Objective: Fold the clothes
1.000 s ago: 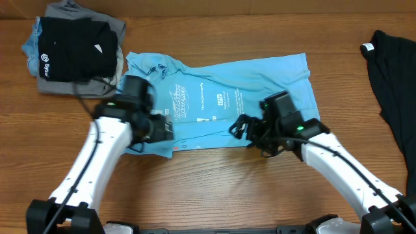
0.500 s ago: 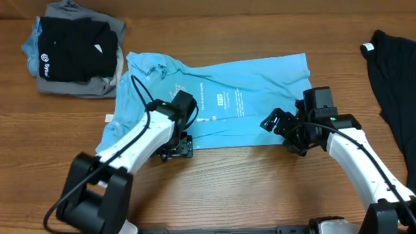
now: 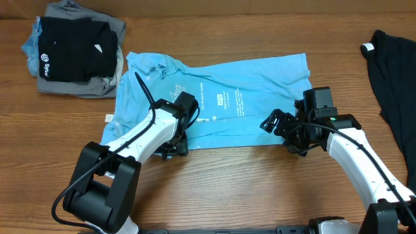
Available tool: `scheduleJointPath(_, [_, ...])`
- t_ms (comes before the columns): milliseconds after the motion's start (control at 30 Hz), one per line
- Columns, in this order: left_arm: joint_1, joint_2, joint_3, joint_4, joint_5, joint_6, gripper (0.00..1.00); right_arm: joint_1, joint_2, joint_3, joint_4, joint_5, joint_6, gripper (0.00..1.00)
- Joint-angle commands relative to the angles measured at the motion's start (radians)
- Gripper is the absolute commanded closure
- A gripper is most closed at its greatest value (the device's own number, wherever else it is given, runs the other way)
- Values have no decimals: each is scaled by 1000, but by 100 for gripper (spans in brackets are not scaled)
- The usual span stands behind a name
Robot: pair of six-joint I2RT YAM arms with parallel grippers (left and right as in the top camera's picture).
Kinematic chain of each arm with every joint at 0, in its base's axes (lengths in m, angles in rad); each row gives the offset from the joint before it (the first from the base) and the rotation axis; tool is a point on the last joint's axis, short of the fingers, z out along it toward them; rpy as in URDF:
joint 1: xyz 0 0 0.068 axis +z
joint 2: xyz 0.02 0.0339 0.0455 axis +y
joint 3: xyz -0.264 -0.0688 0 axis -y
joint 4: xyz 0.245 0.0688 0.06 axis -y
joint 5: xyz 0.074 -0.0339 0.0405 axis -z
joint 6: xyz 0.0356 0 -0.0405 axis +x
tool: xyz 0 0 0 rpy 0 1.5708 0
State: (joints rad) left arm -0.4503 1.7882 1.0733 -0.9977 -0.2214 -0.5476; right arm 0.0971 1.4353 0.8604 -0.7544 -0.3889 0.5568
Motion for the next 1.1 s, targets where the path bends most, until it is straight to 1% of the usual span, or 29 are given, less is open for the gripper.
scheduleJointPath(0, [-2,22,8,10,-23,21,27,-4,-2,14,-3,-4,-8,0])
scheduleJointPath(67, [-1,23,8,17,-24,29,32,-4,-2,14,-3,-4,-8,0])
scheduleJointPath(133, [-1,23,8,19,-26,29,46,-4,-2,14,-3,-5,-8,0])
scheduleJointPath(167, [-1,23,8,19,-25,28,50,-4,-2,14,-3,-4,-8,0])
scheduleJointPath(300, [-1,23,8,18,-26,29,57,-4,-2,14,-3,-4,-8,0])
scheduleJointPath(367, [-1,23,9,14,-29,32,69,-4,-2,14,-3,-5,-8,0])
scheduleJointPath(400, [-1,23,10,10,-35,31,72,-4,-2,14,-3,-4,-8,0])
scheduleJointPath(500, [-1,23,27,-13,-54,31,87,-4,-2,14,-2,-4,-8,0])
scheduleJointPath(533, [-1,23,39,-23,-61,31,95,-4,-2,14,-2,-4,-8,0])
scheduleJointPath(667, [-1,23,86,-33,-86,32,96,-4,-2,14,0,-4,-8,0])
scheduleJointPath(767, [-1,23,113,-7,-90,51,95,-4,-2,14,0,4,-8,0])
scheduleJointPath(900, [-1,23,116,77,-93,86,93,-4,-2,14,-1,5,-8,0])
scheduleJointPath(1067, [-1,23,115,200,-97,135,94,-4,-2,14,-2,5,-8,0])
